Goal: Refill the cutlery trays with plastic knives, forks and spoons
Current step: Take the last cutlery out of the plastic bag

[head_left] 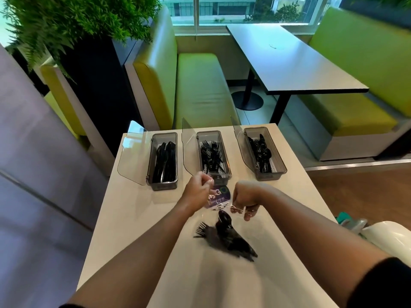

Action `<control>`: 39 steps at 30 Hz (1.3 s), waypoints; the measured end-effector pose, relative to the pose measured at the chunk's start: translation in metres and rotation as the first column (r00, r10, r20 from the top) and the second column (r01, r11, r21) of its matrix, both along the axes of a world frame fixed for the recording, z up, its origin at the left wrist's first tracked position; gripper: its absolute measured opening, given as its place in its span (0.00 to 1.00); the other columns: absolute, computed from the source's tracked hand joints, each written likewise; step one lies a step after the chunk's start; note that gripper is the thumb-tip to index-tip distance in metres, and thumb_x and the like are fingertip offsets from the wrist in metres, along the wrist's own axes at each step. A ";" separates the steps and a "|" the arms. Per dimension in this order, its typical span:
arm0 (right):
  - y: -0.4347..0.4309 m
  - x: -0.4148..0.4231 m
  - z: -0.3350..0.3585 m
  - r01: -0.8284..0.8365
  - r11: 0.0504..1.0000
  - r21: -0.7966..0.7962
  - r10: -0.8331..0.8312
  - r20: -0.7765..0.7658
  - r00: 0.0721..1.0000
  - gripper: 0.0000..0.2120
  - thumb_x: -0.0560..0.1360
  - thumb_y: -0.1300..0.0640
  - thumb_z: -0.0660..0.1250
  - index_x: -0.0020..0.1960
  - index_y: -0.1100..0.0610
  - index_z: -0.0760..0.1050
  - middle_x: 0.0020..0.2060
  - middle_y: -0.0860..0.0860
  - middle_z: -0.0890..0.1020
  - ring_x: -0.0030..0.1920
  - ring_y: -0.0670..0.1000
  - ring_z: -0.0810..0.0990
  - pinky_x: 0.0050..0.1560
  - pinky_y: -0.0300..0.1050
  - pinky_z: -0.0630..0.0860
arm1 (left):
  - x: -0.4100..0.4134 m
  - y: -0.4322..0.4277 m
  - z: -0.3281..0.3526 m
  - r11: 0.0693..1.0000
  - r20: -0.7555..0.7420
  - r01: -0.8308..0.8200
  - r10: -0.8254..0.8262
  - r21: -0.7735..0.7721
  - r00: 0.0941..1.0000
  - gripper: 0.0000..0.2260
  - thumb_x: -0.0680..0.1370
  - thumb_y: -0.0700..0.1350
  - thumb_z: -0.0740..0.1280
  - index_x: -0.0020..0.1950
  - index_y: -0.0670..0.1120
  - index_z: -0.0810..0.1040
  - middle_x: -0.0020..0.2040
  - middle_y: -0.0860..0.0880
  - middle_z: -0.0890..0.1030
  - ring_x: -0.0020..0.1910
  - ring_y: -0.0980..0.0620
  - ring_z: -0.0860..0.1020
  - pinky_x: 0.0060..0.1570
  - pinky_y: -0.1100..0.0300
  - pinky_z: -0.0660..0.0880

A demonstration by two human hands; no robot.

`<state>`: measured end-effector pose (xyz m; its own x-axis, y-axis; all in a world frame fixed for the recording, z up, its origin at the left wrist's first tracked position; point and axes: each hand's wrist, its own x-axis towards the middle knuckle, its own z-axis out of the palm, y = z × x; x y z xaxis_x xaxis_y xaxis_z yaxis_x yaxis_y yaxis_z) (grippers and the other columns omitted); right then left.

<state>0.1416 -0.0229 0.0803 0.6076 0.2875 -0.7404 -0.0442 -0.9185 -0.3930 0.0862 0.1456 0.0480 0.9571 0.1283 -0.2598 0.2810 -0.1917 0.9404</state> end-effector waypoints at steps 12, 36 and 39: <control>0.018 -0.016 -0.036 -0.215 0.975 -0.047 0.219 0.130 0.967 0.17 0.77 0.59 0.68 0.65 0.60 0.74 0.56 0.55 0.81 0.55 0.57 0.79 0.61 0.52 0.76 | -0.006 -0.017 0.033 0.988 0.174 0.076 -0.052 -0.133 0.983 0.06 0.85 0.43 0.59 0.50 0.48 0.72 0.51 0.47 0.84 0.53 0.48 0.85 0.53 0.46 0.79; 0.029 -0.040 -0.070 0.544 0.692 0.474 -0.426 -0.340 0.838 0.10 0.85 0.64 0.53 0.47 0.62 0.69 0.39 0.52 0.72 0.24 0.40 0.78 0.26 0.30 0.73 | -0.016 -0.029 0.045 0.953 0.211 0.272 -0.240 -0.134 0.947 0.06 0.85 0.40 0.61 0.54 0.37 0.73 0.55 0.37 0.83 0.54 0.44 0.85 0.52 0.42 0.80; 0.030 -0.044 -0.069 0.436 0.740 0.512 -0.306 -0.322 0.896 0.14 0.86 0.58 0.53 0.48 0.64 0.73 0.37 0.56 0.78 0.27 0.47 0.80 0.29 0.36 0.76 | -0.016 -0.028 0.046 0.943 0.209 0.275 -0.235 -0.189 0.949 0.05 0.85 0.41 0.60 0.53 0.41 0.73 0.55 0.38 0.83 0.55 0.42 0.84 0.53 0.37 0.79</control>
<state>0.0979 0.0069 0.0115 0.6093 0.4708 -0.6380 -0.4726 -0.4305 -0.7690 0.0698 0.1173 0.0940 0.9835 -0.1653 -0.0732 0.0702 -0.0243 0.9972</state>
